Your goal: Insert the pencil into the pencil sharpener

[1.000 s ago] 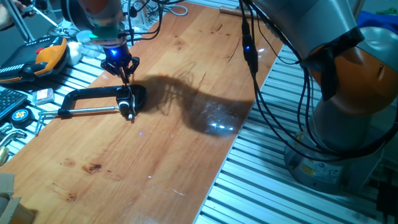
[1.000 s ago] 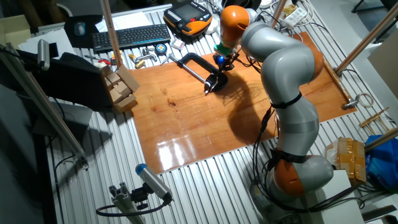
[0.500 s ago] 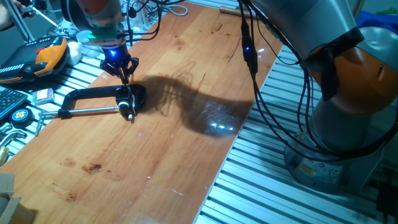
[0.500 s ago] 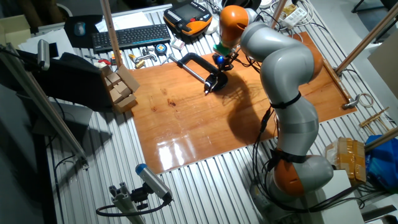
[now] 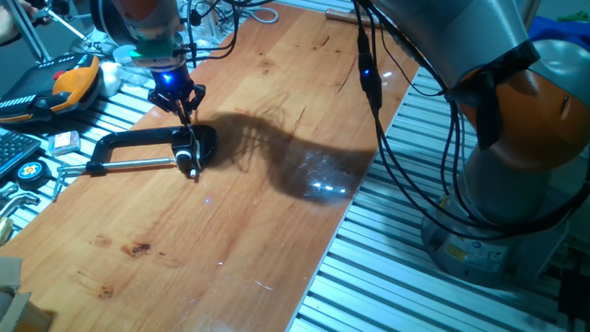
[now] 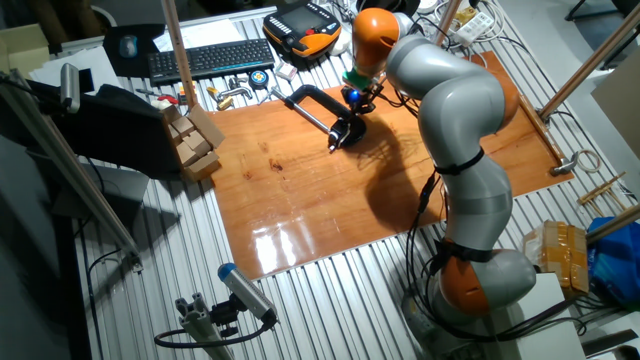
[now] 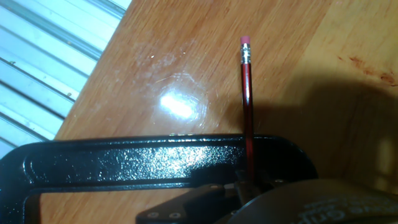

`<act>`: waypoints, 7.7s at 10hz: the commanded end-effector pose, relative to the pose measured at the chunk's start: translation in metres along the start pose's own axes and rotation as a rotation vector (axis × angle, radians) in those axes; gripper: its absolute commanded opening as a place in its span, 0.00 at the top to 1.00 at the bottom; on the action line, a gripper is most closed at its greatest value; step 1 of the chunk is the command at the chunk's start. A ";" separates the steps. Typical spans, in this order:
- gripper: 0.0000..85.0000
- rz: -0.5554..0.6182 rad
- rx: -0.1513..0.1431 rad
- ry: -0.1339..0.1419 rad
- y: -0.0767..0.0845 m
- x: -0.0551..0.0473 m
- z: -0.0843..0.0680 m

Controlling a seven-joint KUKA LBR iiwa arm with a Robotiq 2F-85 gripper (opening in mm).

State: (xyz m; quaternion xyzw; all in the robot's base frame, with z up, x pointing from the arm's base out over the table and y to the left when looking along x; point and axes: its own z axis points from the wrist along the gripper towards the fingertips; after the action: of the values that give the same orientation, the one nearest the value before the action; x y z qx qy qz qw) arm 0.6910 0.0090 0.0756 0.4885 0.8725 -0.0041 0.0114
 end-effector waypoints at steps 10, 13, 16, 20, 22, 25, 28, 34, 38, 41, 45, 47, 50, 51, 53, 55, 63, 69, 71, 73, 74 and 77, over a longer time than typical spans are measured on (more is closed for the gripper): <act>1.00 -0.020 -0.002 -0.003 -0.002 0.006 0.001; 1.00 -0.018 0.000 -0.006 -0.002 0.009 0.001; 1.00 -0.009 0.006 0.002 -0.001 0.015 0.001; 1.00 0.000 0.006 0.014 -0.001 0.025 0.002; 1.00 0.003 0.009 0.009 -0.001 0.030 0.001; 1.00 0.003 0.012 0.004 -0.002 0.033 0.001; 1.00 0.005 0.010 0.004 -0.003 0.036 0.003; 1.00 0.011 0.012 0.002 -0.002 0.038 -0.001; 1.00 0.012 0.013 0.002 -0.003 0.039 -0.001; 1.00 0.012 0.014 0.001 -0.002 0.040 -0.001; 1.00 0.021 0.010 -0.001 -0.002 0.040 -0.001; 1.00 0.021 0.010 -0.001 -0.002 0.040 -0.001; 0.80 0.026 0.013 -0.005 -0.002 0.040 -0.001; 0.80 0.028 0.013 -0.005 -0.002 0.040 -0.001; 0.80 0.031 0.015 -0.007 -0.002 0.040 0.000; 0.80 0.032 0.015 -0.007 -0.002 0.040 0.000; 0.60 0.040 0.024 -0.011 -0.002 0.040 -0.002; 0.60 0.014 0.031 0.006 -0.001 0.027 -0.023; 0.80 -0.018 0.018 0.006 -0.002 0.021 -0.030; 1.00 -0.058 -0.003 -0.013 -0.004 0.019 -0.033; 1.00 -0.079 0.000 -0.022 -0.006 0.018 -0.035; 1.00 -0.160 -0.014 -0.039 -0.016 0.011 -0.040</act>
State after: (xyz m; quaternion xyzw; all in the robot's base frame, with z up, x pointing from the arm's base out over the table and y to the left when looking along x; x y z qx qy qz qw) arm 0.6712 0.0103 0.1147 0.4150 0.9093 -0.0051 0.0318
